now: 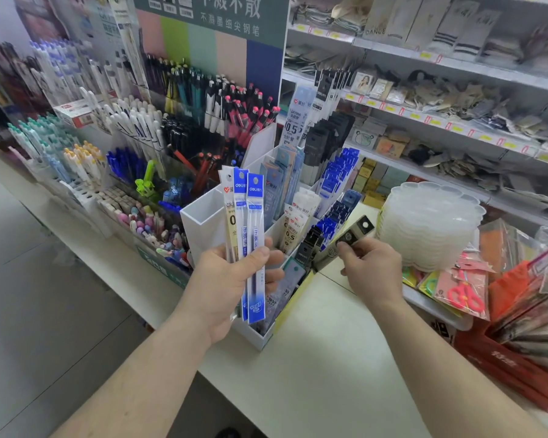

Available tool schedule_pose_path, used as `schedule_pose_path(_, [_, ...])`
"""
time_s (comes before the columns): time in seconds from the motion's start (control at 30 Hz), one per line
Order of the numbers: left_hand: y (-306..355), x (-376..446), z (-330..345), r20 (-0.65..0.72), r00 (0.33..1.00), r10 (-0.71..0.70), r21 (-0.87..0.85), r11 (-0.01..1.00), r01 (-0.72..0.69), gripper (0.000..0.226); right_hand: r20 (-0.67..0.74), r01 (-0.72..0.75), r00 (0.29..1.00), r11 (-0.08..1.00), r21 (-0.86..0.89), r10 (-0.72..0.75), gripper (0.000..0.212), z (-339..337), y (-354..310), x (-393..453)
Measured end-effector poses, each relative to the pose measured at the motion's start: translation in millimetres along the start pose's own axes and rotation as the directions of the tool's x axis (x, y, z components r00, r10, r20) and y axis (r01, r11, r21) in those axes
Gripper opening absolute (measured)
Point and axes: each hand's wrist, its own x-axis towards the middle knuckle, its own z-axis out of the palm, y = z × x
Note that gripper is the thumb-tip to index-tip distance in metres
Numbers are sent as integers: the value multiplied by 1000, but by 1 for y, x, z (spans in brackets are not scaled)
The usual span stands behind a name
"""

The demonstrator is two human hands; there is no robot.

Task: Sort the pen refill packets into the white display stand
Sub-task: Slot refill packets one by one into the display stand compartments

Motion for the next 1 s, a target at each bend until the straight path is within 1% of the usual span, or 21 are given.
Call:
schedule_pose_path(0.2, [-4, -2, -1, 9, 1000, -11, 22, 1000, 11, 35, 13, -86, 996, 996, 26, 86, 29, 28, 10, 3])
schedule_pose_path(0.27, [-4, -3, -1, 21, 1000, -15, 33, 999, 14, 37, 48, -106, 993, 994, 15, 105, 31, 36, 11, 1])
schedule_pose_path(0.33, [-5, -4, 0, 43, 999, -20, 31, 999, 18, 39, 121, -92, 987, 992, -84, 102, 29, 45, 15, 1])
schedule_pose_path(0.43, [-6, -6, 1, 76, 996, -48, 21, 999, 46, 39, 265, -21, 959, 957, -291, 101, 18, 54, 20, 2])
schedule_pose_path(0.5, [-6, -6, 2, 97, 992, -77, 21, 997, 75, 39, 307, 14, 945, 926, -377, 111, 17, 57, 20, 3])
schedule_pose_path(0.57, [-8, -7, 4, 119, 987, -106, 22, 994, 104, 37, 317, 14, 940, 917, -399, 124, 17, 58, 19, 4])
schedule_pose_path(0.63, [-8, -8, 5, 139, 982, -132, 16, 991, 131, 27, 336, -5, 930, 921, -391, 148, 13, 55, 17, 4])
schedule_pose_path(0.7, [-9, -7, 7, 150, 977, -154, 44, 988, 149, 24, 305, -23, 940, 919, -394, 154, 11, 45, 12, 2])
schedule_pose_path(0.73, [-9, -7, 7, 155, 974, -164, 65, 986, 156, 25, 245, -41, 960, 932, -361, 137, 11, 37, 8, 0])
schedule_pose_path(0.77, [-10, -6, 8, 158, 972, -174, 82, 983, 162, 26, 175, -67, 977, 959, -277, 119, 12, 28, 1, -4])
schedule_pose_path(0.8, [-11, -6, 9, 164, 970, -181, 97, 981, 166, 29, 122, -96, 986, 987, -130, 112, 11, 19, -8, -10])
schedule_pose_path(0.83, [-13, -5, 11, 170, 967, -189, 108, 979, 172, 33, 112, -131, 986, 990, 59, 124, 11, 9, -17, -16])
schedule_pose_path(0.87, [-14, -4, 13, 181, 963, -198, 117, 977, 179, 37, 168, -179, 976, 954, 241, 140, 11, -2, -30, -23])
schedule_pose_path(0.9, [-15, -4, 15, 196, 957, -213, 123, 974, 192, 41, 272, -232, 953, 899, 371, 134, 9, -11, -44, -32])
schedule_pose_path(0.93, [-16, -4, 18, 213, 951, -225, 131, 971, 201, 45, 380, -268, 920, 863, 428, 97, 8, -19, -56, -39])
schedule_pose_path(0.97, [-17, -4, 21, 227, 945, -235, 143, 968, 207, 47, 463, -273, 885, 861, 429, 50, 6, -24, -64, -45])
schedule_pose_path(1.0, [-17, -4, 24, 242, 941, -235, 156, 967, 202, 44, 513, -260, 858, 874, 410, 15, 3, -28, -70, -49])
